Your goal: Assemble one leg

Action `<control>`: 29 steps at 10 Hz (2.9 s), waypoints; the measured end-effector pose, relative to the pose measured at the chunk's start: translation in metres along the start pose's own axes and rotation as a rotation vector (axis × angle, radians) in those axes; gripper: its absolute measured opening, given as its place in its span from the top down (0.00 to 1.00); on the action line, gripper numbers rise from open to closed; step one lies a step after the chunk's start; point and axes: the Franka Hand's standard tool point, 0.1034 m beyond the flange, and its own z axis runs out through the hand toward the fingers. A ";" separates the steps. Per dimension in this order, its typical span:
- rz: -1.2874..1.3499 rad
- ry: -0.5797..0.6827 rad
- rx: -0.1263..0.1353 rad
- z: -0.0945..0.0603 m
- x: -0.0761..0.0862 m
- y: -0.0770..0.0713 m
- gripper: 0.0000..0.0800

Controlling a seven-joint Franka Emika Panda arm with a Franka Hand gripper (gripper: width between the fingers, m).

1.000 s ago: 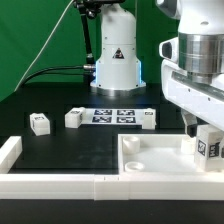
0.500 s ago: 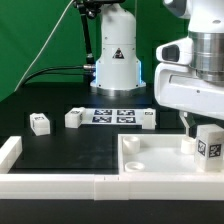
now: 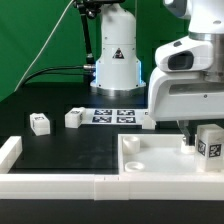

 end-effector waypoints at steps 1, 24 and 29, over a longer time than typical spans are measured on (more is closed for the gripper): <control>-0.142 0.000 -0.006 0.000 0.000 0.003 0.19; 1.119 -0.004 0.010 0.001 0.001 0.011 0.54; 0.701 0.006 -0.003 0.002 -0.001 -0.008 0.20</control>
Offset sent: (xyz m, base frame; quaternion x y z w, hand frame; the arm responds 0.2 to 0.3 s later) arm 0.0000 0.0000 0.0000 0.0000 0.0000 0.0000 1.0000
